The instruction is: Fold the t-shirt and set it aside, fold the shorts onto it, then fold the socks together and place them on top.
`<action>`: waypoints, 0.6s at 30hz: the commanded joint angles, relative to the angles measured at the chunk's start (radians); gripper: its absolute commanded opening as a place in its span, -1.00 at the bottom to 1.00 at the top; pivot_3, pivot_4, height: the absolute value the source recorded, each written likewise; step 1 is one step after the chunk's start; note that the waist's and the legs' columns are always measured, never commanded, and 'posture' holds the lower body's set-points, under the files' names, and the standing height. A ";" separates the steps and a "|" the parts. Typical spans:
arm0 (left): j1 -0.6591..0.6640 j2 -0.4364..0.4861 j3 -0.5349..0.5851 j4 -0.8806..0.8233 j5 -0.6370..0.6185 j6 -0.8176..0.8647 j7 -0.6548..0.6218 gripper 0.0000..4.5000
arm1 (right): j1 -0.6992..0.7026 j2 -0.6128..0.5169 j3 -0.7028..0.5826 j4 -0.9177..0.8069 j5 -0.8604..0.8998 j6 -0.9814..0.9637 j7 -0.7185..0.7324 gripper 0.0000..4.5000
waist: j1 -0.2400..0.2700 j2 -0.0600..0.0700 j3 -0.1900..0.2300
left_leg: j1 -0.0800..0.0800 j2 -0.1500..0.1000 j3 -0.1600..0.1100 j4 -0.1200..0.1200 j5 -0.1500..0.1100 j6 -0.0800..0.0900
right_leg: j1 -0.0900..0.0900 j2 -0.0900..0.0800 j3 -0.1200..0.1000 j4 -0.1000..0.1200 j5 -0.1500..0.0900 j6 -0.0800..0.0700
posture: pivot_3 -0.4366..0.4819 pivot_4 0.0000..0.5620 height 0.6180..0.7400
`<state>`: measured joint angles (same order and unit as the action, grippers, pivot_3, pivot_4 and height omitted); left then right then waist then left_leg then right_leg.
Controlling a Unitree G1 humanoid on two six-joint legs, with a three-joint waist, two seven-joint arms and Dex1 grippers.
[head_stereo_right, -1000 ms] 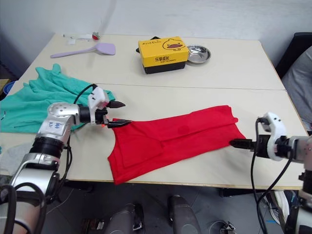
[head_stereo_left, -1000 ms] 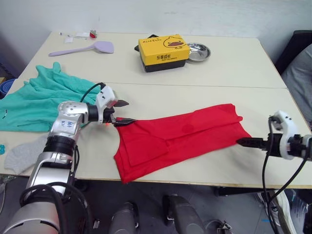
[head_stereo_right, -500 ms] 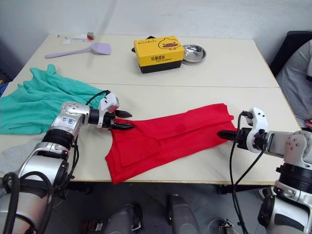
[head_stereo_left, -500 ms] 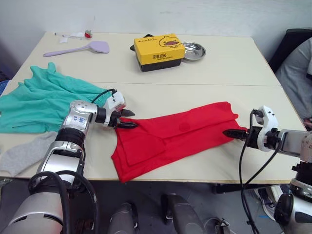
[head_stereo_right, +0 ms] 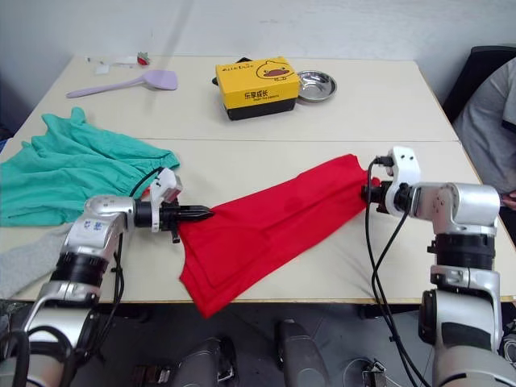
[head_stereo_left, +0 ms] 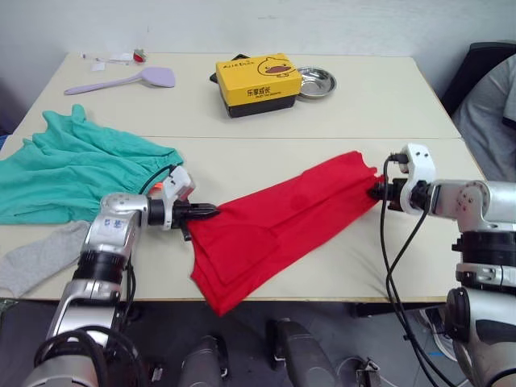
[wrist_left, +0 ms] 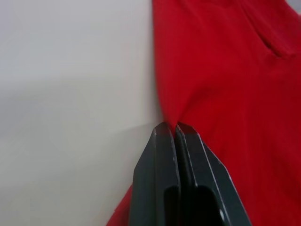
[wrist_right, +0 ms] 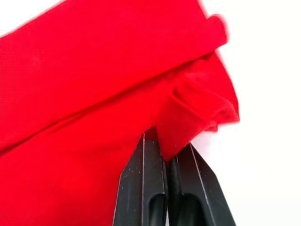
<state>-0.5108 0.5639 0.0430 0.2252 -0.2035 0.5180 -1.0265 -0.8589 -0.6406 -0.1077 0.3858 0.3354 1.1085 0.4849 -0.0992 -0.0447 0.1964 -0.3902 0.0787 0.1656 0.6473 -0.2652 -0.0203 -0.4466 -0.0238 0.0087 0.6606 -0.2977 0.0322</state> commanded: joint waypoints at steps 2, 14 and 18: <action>0.169 -0.043 0.162 -0.359 -0.087 0.235 0.234 -1.00 | -0.114 0.017 0.048 0.174 -0.086 -0.230 0.023 -0.99 | -0.003 0.000 0.000 | 0.000 0.000 -0.001 0.000 0.000 0.000 | 0.000 0.000 0.000 0.000 0.000 0.000 | -0.05 -0.47 1.00; 0.498 -0.296 0.259 -0.874 -0.242 0.378 0.569 -1.00 | -0.152 0.104 0.063 0.321 -0.165 -0.532 0.029 -0.99 | 0.015 0.000 0.000 | 0.000 -0.001 -0.002 0.000 0.001 -0.001 | 0.001 -0.001 0.000 -0.001 0.000 0.000 | -0.05 -0.47 1.00; 0.531 -0.240 0.233 -0.868 -0.245 0.353 0.547 -1.00 | -0.163 0.108 0.058 0.349 -0.156 -0.549 0.051 -0.99 | 0.014 0.000 0.000 | 0.000 -0.002 -0.004 0.000 0.001 -0.001 | 0.002 -0.001 0.000 -0.001 0.000 0.000 | -0.05 -0.47 1.00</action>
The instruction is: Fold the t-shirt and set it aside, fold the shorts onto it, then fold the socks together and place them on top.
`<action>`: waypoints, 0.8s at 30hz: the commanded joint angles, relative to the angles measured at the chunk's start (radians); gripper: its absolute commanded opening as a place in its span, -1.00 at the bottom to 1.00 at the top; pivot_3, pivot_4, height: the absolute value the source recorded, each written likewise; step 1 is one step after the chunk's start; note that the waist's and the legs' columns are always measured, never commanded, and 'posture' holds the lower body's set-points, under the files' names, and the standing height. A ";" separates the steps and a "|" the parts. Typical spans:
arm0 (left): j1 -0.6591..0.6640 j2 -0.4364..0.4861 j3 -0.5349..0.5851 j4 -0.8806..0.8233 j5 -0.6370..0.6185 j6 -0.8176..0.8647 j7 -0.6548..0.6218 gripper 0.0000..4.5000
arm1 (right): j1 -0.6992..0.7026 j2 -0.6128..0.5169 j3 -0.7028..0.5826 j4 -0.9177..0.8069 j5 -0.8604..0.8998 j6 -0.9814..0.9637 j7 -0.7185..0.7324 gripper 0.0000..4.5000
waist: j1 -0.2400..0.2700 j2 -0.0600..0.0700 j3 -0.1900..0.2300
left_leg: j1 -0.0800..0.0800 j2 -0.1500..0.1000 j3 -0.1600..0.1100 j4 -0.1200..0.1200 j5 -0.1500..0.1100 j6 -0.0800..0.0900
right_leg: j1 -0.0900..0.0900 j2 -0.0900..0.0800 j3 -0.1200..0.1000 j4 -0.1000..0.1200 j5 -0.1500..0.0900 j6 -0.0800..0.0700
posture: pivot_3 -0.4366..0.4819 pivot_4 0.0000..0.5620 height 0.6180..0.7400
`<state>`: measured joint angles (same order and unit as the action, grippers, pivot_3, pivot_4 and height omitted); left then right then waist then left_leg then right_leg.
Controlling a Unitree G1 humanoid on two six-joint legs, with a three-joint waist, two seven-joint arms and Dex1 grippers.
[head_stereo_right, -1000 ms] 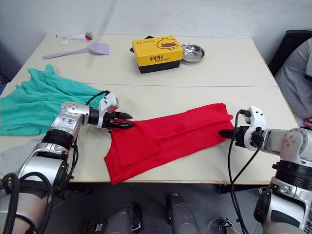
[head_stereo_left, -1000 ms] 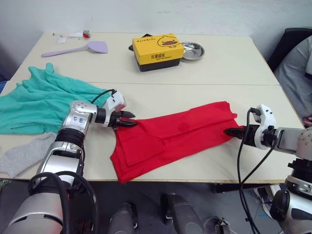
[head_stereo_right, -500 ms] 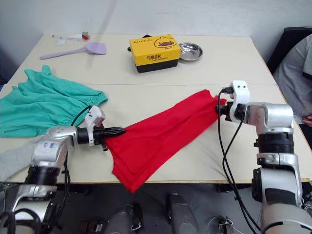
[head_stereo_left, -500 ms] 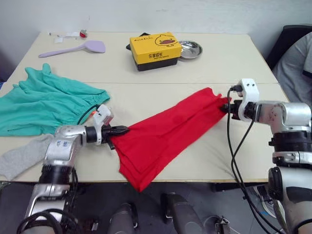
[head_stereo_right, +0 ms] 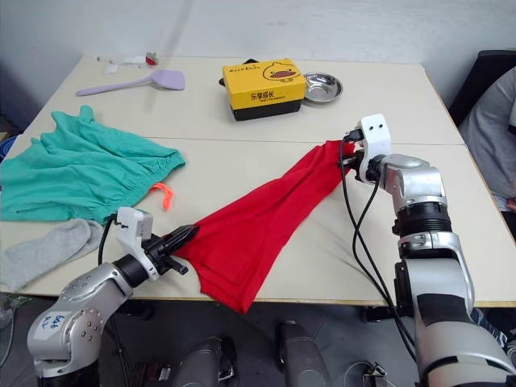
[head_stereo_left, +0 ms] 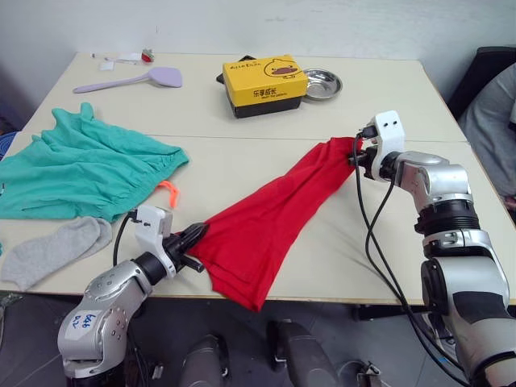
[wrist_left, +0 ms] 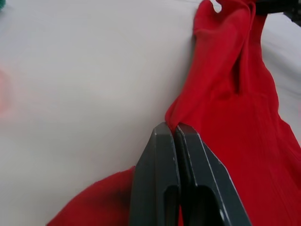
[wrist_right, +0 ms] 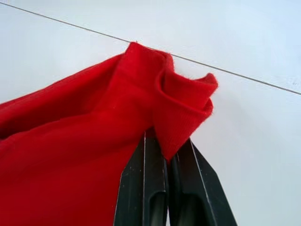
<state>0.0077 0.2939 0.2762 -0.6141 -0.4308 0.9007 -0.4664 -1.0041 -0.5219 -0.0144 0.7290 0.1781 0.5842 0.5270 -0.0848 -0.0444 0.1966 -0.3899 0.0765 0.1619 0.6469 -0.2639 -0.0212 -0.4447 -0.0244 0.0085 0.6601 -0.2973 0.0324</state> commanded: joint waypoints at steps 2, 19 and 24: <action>-0.001 0.057 0.022 0.004 -0.041 -0.029 -0.026 -0.90 | -0.014 -0.025 -0.028 -0.010 -0.002 0.019 0.019 -0.90 | -0.001 0.000 0.000 | 0.000 0.000 0.000 0.000 0.000 0.000 | 0.000 0.000 0.000 0.000 0.000 0.000 | -0.05 -0.47 1.00; -0.680 0.394 -0.272 0.778 0.021 -0.270 -0.580 0.99 | 0.426 -0.260 -0.101 -1.022 0.456 0.955 0.360 1.00 | 0.009 0.001 0.000 | -0.002 0.001 -0.003 -0.002 -0.002 0.001 | 0.000 -0.001 -0.004 -0.004 -0.001 -0.002 | -0.05 -0.47 1.00; -0.935 0.213 -0.388 1.135 0.137 -0.361 -0.563 0.99 | 0.558 -0.084 -0.109 -1.206 0.544 1.030 0.206 1.00 | 0.019 0.001 0.000 | -0.004 0.000 -0.004 0.000 -0.002 0.001 | -0.001 -0.001 -0.005 -0.002 -0.001 -0.001 | -0.05 -0.47 1.00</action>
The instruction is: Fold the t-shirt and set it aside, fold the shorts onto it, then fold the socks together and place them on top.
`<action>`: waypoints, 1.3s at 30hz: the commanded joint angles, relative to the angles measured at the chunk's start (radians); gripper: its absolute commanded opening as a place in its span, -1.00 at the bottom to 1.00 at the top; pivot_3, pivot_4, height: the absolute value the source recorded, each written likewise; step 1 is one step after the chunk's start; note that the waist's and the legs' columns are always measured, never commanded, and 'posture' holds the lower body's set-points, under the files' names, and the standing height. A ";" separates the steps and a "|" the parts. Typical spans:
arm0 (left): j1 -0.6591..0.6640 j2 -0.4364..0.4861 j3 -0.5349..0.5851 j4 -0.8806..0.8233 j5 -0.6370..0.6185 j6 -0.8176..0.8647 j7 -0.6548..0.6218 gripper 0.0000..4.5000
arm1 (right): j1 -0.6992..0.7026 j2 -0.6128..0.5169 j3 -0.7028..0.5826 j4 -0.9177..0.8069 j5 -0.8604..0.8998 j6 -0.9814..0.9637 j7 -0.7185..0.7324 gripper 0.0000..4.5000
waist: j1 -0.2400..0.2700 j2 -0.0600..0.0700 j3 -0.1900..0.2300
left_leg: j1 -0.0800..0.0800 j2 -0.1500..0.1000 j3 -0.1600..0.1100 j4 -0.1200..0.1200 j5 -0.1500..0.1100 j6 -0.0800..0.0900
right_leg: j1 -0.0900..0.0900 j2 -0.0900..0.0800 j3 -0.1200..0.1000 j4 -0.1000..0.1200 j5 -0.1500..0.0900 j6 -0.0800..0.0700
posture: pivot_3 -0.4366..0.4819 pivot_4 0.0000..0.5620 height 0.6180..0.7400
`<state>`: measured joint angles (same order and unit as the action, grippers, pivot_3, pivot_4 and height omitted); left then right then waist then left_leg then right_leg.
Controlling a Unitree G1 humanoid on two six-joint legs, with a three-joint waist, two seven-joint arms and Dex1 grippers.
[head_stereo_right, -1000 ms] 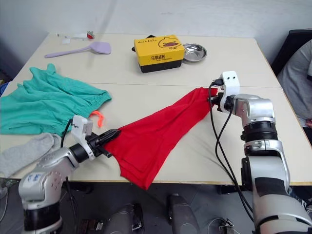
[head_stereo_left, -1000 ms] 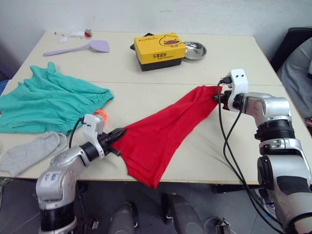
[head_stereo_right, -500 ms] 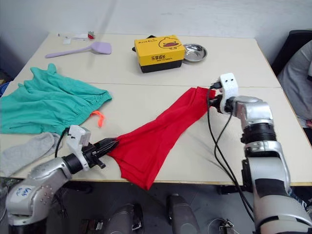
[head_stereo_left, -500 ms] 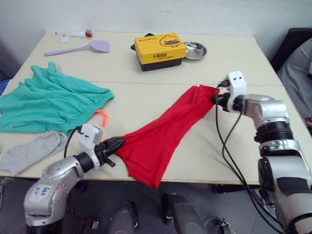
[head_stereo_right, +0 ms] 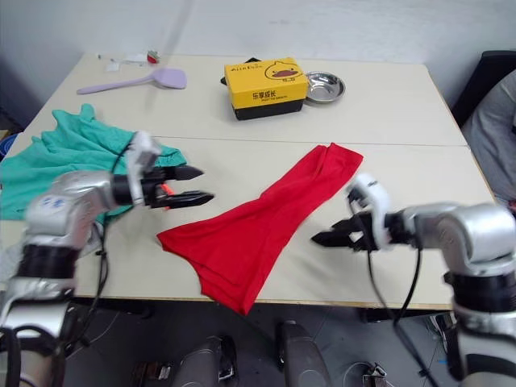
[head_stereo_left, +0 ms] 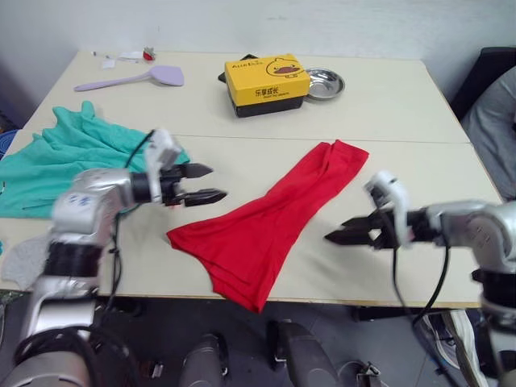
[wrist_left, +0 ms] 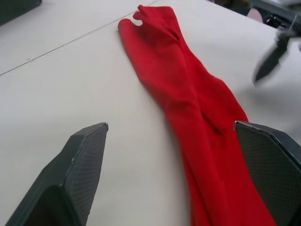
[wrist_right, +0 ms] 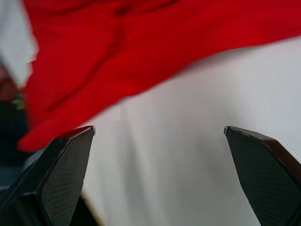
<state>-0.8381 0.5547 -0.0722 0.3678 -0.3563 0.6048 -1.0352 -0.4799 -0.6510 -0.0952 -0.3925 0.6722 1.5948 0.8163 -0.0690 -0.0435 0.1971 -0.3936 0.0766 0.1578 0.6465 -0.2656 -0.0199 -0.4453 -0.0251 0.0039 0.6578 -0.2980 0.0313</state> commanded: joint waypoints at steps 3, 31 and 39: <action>-0.196 -0.137 -0.059 0.355 0.115 -0.141 0.021 0.99 | 0.079 0.101 0.000 -0.116 0.103 0.020 -0.185 1.00 | 0.005 0.000 0.000 | -0.001 -0.001 0.001 0.001 0.000 0.001 | -0.001 0.000 0.001 0.000 0.000 0.001 | -0.05 -0.47 1.00; -0.436 -0.438 0.091 0.926 0.274 -0.328 0.230 -0.45 | 0.114 0.341 0.072 0.008 0.457 0.020 -0.807 -0.83 | -0.007 -0.005 -0.003 | 0.001 0.000 0.000 0.000 -0.004 0.008 | 0.000 0.000 -0.001 0.000 0.000 0.000 | -0.05 -0.47 1.00; -0.418 -0.435 0.209 0.926 0.225 -0.333 0.290 -0.98 | 0.110 0.321 0.015 0.018 0.518 0.020 -0.835 -1.00 | -0.010 -0.005 -0.003 | 0.001 0.000 0.000 0.000 -0.004 0.007 | 0.000 0.000 -0.001 0.001 0.000 0.001 | -0.05 -0.47 1.00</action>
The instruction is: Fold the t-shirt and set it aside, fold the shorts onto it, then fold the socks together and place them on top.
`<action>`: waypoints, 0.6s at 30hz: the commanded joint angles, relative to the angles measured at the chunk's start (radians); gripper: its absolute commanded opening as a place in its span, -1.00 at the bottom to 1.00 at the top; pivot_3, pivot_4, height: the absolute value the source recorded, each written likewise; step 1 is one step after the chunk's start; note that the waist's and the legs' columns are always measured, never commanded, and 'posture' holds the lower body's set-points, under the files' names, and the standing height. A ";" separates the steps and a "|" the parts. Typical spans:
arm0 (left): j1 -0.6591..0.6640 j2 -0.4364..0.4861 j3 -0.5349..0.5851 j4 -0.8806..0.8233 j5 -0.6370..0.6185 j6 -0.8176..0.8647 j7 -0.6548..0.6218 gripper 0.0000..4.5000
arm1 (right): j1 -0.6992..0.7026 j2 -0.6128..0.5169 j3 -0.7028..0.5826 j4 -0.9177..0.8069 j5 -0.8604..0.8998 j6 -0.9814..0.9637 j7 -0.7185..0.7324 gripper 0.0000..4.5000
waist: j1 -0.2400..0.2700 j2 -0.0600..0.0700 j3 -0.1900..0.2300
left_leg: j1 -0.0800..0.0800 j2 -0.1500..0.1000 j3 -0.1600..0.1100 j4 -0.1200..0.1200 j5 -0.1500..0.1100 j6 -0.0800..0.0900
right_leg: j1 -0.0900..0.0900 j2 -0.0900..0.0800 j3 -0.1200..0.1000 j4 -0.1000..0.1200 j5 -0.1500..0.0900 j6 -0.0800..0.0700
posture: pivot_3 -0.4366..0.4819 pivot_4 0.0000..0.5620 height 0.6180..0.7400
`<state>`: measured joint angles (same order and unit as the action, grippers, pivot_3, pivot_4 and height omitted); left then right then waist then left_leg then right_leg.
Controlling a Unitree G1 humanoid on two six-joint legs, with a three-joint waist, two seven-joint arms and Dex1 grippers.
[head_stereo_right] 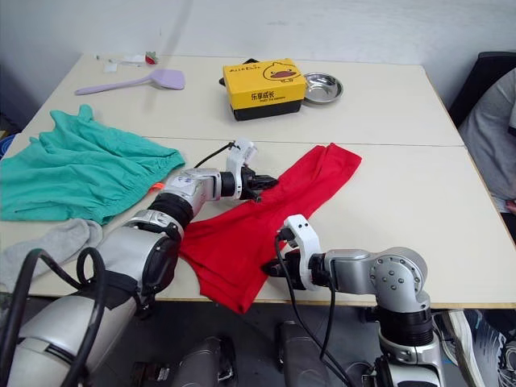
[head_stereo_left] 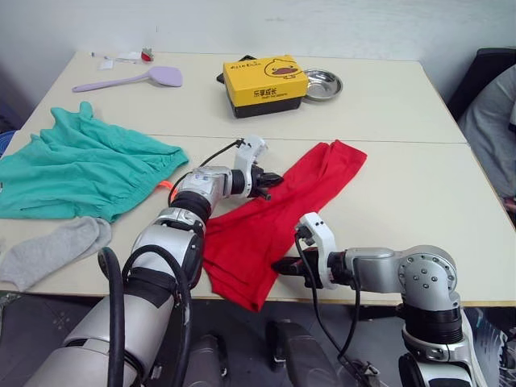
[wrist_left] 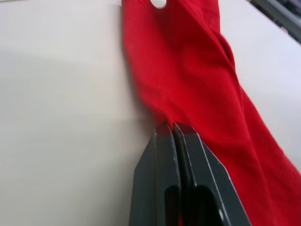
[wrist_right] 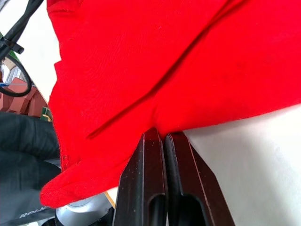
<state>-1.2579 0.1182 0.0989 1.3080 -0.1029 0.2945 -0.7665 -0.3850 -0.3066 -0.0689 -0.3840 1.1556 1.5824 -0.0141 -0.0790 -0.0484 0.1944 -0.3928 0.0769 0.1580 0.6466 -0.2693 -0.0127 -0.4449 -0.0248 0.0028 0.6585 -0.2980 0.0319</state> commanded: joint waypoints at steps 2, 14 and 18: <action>0.009 0.010 0.056 -0.018 -0.033 -0.035 0.034 -0.98 | 0.009 -0.056 -0.028 0.009 0.054 0.032 0.003 -1.00 | 0.002 0.000 0.000 | 0.000 0.000 0.000 0.000 0.000 0.000 | 0.000 0.000 0.000 0.000 0.000 0.000 | -0.05 -0.47 1.00; 0.121 0.082 0.131 -0.116 -0.061 -0.114 0.116 -0.98 | -0.081 -0.351 -0.061 0.081 0.030 0.023 0.163 -1.00 | 0.010 0.000 0.000 | -0.001 -0.002 0.001 0.001 0.000 0.000 | 0.000 -0.002 0.000 -0.001 0.000 0.002 | -0.05 -0.47 1.00; 0.176 0.086 0.155 -0.210 -0.093 -0.121 0.144 -0.98 | -0.122 -0.419 -0.003 0.125 -0.063 -0.036 0.259 -1.00 | 0.012 0.000 0.001 | -0.001 -0.002 0.001 0.000 0.003 -0.005 | -0.001 -0.002 0.001 -0.001 0.000 0.002 | -0.05 -0.47 1.00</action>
<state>-1.0818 0.1978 0.2341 1.1555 -0.1676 0.1922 -0.6353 -0.4923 -0.7067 -0.0822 -0.2606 1.1196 1.5722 0.2027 -0.0672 -0.0479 0.1950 -0.3941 0.0748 0.1590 0.6468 -0.2662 -0.0178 -0.4457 -0.0263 0.0037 0.6578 -0.2982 0.0343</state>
